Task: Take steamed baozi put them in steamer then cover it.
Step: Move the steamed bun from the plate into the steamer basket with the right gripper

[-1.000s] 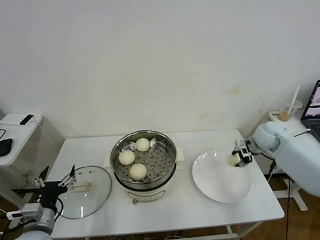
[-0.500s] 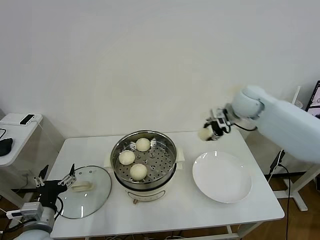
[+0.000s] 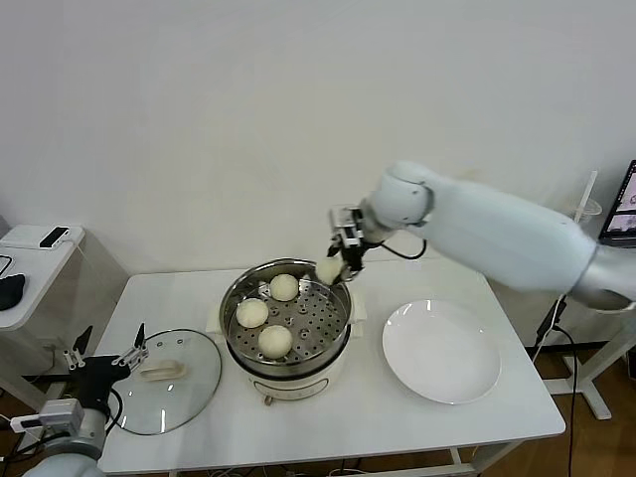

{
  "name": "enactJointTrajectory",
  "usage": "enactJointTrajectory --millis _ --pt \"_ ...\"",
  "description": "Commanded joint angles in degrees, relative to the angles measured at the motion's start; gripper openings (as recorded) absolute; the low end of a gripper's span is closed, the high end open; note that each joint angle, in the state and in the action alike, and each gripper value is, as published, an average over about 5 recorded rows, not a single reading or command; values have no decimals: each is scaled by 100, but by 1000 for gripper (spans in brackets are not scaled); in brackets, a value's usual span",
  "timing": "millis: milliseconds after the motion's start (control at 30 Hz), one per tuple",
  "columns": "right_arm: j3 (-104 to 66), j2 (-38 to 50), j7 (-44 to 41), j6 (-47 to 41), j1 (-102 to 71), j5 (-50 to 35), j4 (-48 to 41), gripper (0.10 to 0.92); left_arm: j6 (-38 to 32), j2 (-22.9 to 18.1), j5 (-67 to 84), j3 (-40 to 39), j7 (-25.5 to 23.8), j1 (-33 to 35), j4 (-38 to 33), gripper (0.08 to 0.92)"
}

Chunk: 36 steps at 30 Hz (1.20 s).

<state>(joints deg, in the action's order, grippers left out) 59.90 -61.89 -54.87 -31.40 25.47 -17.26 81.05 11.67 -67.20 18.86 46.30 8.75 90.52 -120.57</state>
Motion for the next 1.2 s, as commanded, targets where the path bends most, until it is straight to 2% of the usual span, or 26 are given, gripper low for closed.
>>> enactJointTrajectory --millis 33,933,1033,1200 --pt "346 -693 528 -760 -191 -662 -39 568 -11 -7 6 106 -8 34 -24 823" --pt "386 -626 630 -974 -636 -22 -252 577 -35 -34 17 210 -29 97 -49 823" --pt "362 -580 595 -937 -634 74 -257 633 -38 -38 17 215 -30 99 -49 823" --pt "210 -443 556 -875 -595 159 -170 772 -36 -43 15 214 -28 100 -70 823"
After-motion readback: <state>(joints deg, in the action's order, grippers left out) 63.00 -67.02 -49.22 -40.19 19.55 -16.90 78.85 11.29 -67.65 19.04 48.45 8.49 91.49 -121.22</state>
